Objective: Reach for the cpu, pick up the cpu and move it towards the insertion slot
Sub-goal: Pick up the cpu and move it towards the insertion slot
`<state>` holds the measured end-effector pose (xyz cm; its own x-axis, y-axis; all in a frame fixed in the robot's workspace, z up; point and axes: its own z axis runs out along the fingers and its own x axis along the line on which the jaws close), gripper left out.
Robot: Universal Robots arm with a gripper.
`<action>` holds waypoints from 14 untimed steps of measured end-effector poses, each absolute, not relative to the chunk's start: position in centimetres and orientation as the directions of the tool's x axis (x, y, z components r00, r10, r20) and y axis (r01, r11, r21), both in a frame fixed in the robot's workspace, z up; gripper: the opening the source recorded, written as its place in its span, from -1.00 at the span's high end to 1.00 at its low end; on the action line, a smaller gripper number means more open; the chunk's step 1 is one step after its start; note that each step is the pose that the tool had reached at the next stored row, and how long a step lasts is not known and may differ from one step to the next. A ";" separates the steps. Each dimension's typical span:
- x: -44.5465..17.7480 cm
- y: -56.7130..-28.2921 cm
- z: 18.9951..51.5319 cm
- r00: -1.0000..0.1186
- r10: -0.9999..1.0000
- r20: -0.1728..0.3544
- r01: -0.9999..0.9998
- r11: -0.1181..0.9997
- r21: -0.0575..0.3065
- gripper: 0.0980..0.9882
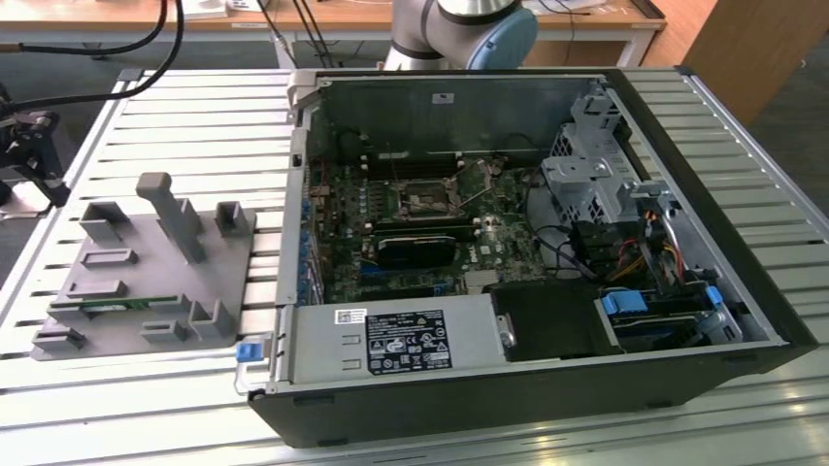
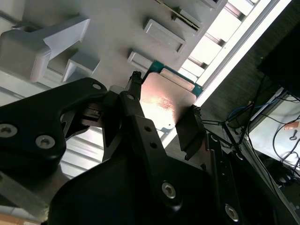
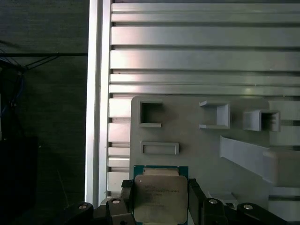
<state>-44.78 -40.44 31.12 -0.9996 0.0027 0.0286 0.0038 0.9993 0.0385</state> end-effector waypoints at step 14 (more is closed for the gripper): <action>-44.8 -40.4 32.1 -1.000 0.003 0.028 0.004 0.999 0.039 0.00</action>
<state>-44.78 -40.42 32.14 -0.9996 0.0027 0.0285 0.0038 0.9992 0.0386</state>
